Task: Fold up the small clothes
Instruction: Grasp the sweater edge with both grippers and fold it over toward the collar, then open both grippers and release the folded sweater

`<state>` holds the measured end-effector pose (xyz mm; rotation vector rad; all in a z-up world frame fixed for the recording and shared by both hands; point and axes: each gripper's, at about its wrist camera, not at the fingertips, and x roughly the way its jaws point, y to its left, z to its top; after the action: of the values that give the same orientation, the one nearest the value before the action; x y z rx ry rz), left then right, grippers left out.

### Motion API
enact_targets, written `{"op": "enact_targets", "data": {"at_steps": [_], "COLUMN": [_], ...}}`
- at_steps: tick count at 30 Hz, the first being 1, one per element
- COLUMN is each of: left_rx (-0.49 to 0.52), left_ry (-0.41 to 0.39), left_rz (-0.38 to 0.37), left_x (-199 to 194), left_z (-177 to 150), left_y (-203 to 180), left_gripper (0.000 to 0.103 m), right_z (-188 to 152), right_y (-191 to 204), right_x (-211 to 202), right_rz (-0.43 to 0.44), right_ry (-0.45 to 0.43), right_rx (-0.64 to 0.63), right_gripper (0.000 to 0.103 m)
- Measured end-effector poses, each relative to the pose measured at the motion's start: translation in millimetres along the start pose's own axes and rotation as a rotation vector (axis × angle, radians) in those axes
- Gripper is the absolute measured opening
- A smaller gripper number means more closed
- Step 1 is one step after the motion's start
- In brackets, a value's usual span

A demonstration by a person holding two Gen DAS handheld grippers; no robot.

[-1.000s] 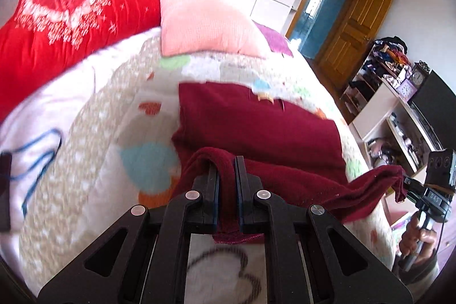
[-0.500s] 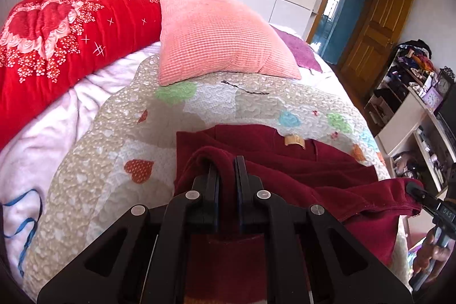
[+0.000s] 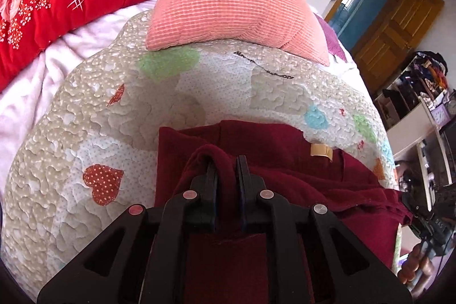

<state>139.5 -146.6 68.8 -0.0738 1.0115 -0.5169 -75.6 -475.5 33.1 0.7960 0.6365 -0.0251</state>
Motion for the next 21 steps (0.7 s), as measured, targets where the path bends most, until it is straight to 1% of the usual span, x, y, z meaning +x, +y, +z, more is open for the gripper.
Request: {"op": "enact_targets", "data": {"at_steps": [2,4,5,6,8,9,10,11,12,13,15,17,19,21], "left_rx": [-0.001,0.005,0.016,0.022,0.018,0.002,-0.016,-0.031,-0.031,-0.022,0.021,0.049,0.053,0.05], "left_ry": [-0.009,-0.021,-0.029,-0.044,-0.111,-0.143,-0.15,-0.134,-0.124,-0.125,-0.138,-0.138,-0.131,-0.112], "left_rz": [-0.025,-0.04,-0.048,-0.044,-0.022,-0.035,-0.05,-0.059,-0.056,-0.047,-0.02,-0.01,-0.016,-0.012], "left_x": [-7,-15,-18,-22,-34,-39,-42,-42,-42,-42,-44,-44,-39,-30], "left_z": [4,8,9,11,13,14,16,17,18,17,13,9,6,4], "left_y": [0,-3,-6,-8,-8,-6,-3,-1,0,0,-4,-7,-10,-15], "left_gripper": [0.016,0.021,0.03,0.051,0.075,0.077,0.077,0.077,0.077,0.077,0.077,0.077,0.077,0.077], "right_z": [0,4,6,7,9,9,9,9,9,10,14,15,12,6], "right_y": [2,1,1,2,4,4,5,6,6,6,9,18,32,50], "right_x": [-7,-13,-14,-15,-19,-21,-22,-25,-30,-36,-49,-53,-46,-29], "right_rz": [0.02,0.058,0.063,0.064,0.083,0.099,0.11,0.124,0.117,0.106,0.082,0.048,-0.023,-0.149], "right_ry": [-0.013,-0.024,-0.028,-0.034,-0.043,-0.042,-0.042,-0.053,-0.075,-0.096,-0.139,-0.139,-0.108,-0.075], "right_rx": [0.009,0.045,0.057,0.067,0.086,0.097,0.104,0.113,0.115,0.111,0.084,0.021,-0.079,-0.207], "right_gripper": [0.021,0.022,0.023,0.023,0.024,0.026,0.029,0.033,0.045,0.051,0.051,0.051,0.051,0.05]}}
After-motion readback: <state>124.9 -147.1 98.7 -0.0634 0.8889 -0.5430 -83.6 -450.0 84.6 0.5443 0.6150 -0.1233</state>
